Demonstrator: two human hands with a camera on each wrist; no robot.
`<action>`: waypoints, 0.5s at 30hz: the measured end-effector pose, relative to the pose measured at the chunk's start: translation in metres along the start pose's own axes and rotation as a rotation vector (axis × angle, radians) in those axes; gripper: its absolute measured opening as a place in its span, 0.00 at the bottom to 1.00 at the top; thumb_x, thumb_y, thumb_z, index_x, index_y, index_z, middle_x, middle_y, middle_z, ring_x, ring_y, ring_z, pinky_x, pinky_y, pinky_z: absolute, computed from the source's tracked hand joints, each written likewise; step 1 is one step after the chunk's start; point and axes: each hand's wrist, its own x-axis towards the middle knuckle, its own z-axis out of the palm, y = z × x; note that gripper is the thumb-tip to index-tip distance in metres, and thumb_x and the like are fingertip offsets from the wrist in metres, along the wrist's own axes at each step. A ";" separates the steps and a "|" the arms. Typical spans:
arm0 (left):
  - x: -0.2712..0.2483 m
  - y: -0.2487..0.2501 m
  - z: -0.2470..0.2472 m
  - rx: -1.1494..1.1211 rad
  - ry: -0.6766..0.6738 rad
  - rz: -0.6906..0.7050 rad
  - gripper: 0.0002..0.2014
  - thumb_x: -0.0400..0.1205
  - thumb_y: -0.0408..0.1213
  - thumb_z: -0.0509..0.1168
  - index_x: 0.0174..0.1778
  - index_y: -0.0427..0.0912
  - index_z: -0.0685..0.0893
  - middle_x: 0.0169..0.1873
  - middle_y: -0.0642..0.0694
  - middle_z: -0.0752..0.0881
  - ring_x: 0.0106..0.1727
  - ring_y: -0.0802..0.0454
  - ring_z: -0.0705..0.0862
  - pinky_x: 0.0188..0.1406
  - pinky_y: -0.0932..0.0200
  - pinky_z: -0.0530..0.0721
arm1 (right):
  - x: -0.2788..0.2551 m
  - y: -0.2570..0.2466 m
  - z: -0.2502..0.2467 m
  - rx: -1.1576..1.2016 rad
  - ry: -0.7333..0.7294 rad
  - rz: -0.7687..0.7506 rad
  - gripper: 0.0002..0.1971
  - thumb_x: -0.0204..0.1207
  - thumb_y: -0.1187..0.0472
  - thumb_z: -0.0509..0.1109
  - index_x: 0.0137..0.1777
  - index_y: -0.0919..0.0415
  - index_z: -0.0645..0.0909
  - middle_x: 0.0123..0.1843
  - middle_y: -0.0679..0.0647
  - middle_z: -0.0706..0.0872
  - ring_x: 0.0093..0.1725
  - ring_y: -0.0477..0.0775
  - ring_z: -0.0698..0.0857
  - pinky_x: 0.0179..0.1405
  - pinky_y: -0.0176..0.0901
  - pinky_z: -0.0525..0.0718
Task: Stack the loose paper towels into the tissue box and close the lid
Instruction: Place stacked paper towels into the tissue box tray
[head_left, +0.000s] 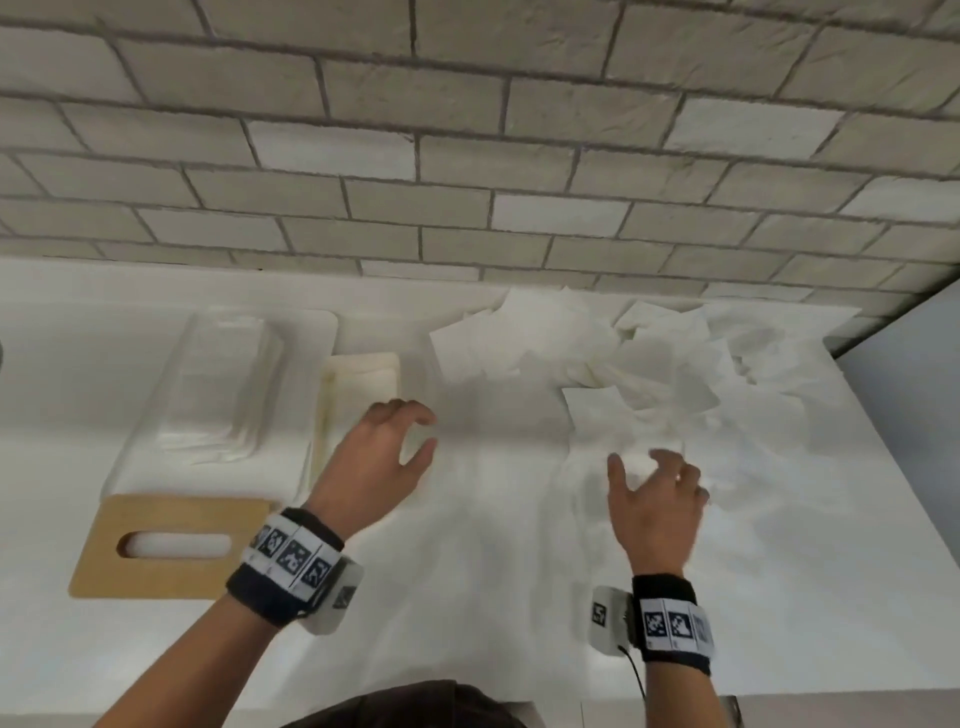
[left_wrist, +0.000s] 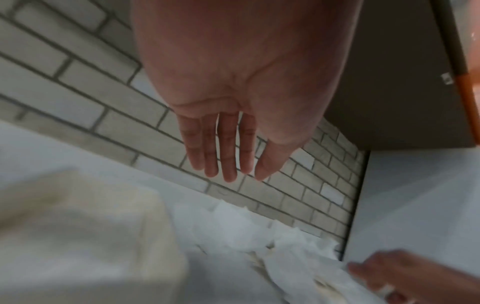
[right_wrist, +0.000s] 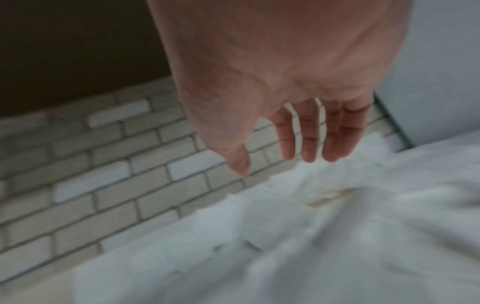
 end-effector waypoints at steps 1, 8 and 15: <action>-0.002 0.012 0.013 -0.044 -0.025 0.003 0.10 0.86 0.41 0.74 0.63 0.48 0.87 0.57 0.53 0.90 0.61 0.53 0.86 0.62 0.53 0.86 | 0.009 0.021 0.001 -0.042 -0.086 0.081 0.31 0.79 0.39 0.79 0.70 0.63 0.82 0.66 0.68 0.86 0.66 0.77 0.83 0.67 0.66 0.82; -0.001 0.060 0.112 -0.403 -0.274 -0.222 0.14 0.84 0.52 0.77 0.63 0.57 0.84 0.54 0.61 0.90 0.58 0.65 0.87 0.58 0.63 0.86 | 0.021 0.040 -0.005 0.432 -0.386 -0.106 0.05 0.80 0.59 0.84 0.47 0.50 0.90 0.44 0.43 0.94 0.48 0.44 0.92 0.49 0.40 0.86; 0.013 0.101 0.123 -0.768 -0.125 -0.294 0.20 0.79 0.44 0.84 0.63 0.52 0.87 0.55 0.53 0.92 0.54 0.54 0.92 0.50 0.53 0.91 | 0.013 -0.005 -0.046 0.863 -0.388 -0.166 0.05 0.84 0.59 0.80 0.52 0.57 0.87 0.53 0.51 0.92 0.58 0.57 0.91 0.58 0.60 0.88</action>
